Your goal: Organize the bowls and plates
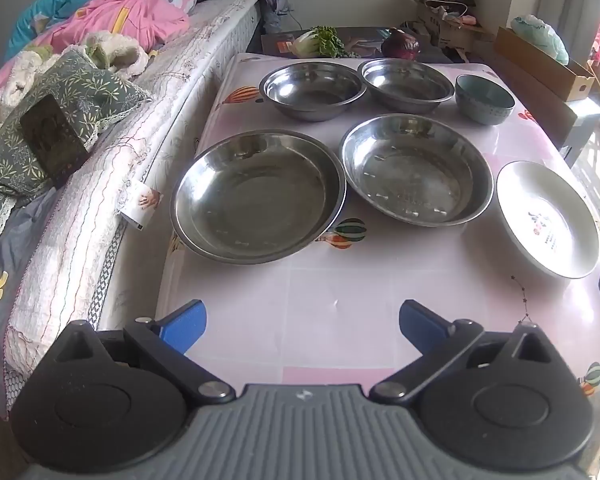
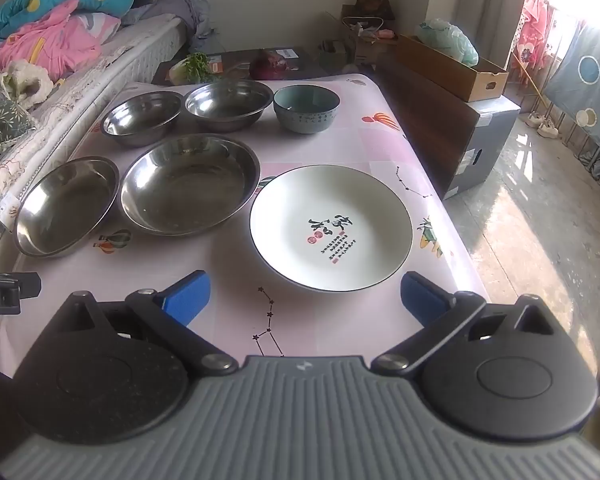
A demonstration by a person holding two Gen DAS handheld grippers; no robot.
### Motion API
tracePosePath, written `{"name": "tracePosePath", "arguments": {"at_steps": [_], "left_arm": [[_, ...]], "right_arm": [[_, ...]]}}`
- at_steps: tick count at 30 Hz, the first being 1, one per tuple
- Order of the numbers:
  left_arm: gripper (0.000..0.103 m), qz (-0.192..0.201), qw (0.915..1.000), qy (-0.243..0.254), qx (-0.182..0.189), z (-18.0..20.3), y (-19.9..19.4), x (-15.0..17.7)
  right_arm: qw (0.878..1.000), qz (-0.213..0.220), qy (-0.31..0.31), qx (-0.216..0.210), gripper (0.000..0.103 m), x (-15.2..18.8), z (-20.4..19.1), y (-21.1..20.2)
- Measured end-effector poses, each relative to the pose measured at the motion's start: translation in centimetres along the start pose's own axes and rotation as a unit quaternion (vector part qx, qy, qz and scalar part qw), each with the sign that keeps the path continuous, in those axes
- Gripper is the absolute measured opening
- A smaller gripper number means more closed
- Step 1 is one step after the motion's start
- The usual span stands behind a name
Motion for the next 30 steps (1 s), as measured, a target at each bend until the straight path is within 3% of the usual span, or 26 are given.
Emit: {"name": "tracePosePath", "arguments": {"at_steps": [30], "left_arm": [[0.103,0.002,1.0,-0.003,0.0,-0.3,-0.26,0.0]], "right_arm": [[1.0,0.003,-0.002,-0.001,0.102,-0.44,-0.1,-0.31]]}}
Point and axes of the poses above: each gripper's, at about its wrist camera, not at the fingertips, and y roughly the way its jaws point, z to its right, x to its underside, the point moved 4 cm from there along y, roughly the way its jaws point, and after that the axes turned 11 degrees about -x, right-handed, at the moved point
